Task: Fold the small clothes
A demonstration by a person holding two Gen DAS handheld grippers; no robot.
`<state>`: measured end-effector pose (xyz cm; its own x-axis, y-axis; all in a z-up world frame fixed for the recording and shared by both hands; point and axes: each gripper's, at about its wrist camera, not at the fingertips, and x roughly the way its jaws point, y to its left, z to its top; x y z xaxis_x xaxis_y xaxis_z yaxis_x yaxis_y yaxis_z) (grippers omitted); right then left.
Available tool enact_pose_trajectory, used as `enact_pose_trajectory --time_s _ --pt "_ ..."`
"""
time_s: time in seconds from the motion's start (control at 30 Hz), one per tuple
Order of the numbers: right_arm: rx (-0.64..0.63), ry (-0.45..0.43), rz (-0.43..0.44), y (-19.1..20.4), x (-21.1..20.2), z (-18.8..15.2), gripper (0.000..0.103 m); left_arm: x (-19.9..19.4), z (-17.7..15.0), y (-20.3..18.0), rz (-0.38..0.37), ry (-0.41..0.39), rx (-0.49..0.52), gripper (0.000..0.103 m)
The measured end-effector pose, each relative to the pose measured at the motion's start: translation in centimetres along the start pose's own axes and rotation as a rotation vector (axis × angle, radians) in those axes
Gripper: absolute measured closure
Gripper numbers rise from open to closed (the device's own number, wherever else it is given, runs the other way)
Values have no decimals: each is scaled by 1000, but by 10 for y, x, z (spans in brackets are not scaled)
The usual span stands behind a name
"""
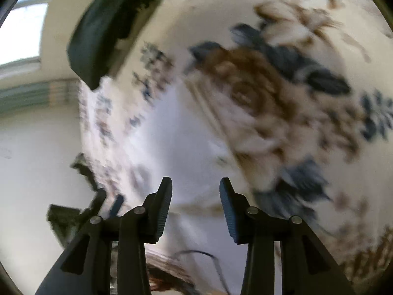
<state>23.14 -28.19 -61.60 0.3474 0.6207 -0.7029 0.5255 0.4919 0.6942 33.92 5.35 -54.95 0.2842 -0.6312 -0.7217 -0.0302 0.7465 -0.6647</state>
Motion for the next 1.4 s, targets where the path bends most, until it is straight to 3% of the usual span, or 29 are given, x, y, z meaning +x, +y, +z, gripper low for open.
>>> enact_pose_trajectory --time_s 0.07,0.17,0.23,0.4,0.47,0.6,0.67,0.77,0.83,0.97,1.07,1.1,1.13,1.2,1.4 --pt "19 -12 57 6 16 21 61 29 16 6 -46 37 -31 47" --pt "79 39 163 8 53 48 61 65 32 23 -1 85 -59 47" --pt "118 83 193 2 77 65 61 69 39 42 -13 81 -108 47" --pt "85 37 94 -4 85 83 61 38 39 79 28 16 -192 47" --pt "55 16 42 -4 75 84 61 23 34 81 48 0 -182 47" --pt "-37 -14 -95 -2 43 68 61 -6 7 59 87 3 -101 47" --pt "-61 -7 -111 -7 26 51 61 -18 -12 54 88 14 -101 47" --pt "-26 25 -128 -21 12 18 59 -26 -44 55 83 45 -180 47" --pt "25 40 -118 -32 12 0 50 -23 -60 57 49 67 -260 47" --pt "105 78 -66 -46 24 -24 49 -4 -75 63 1 86 -357 47" --pt "169 95 -22 -55 41 -29 49 7 -75 66 -10 68 -382 55" --pt "199 93 5 -60 45 -30 50 8 -73 65 13 46 -371 84" --pt "222 87 22 -63 48 -30 53 8 -72 62 31 38 -355 102" --pt "255 59 46 -67 50 -34 96 2 -69 56 50 -1 -322 101" --pt "205 12 14 -45 44 -50 99 -25 -75 42 97 -50 -245 102"
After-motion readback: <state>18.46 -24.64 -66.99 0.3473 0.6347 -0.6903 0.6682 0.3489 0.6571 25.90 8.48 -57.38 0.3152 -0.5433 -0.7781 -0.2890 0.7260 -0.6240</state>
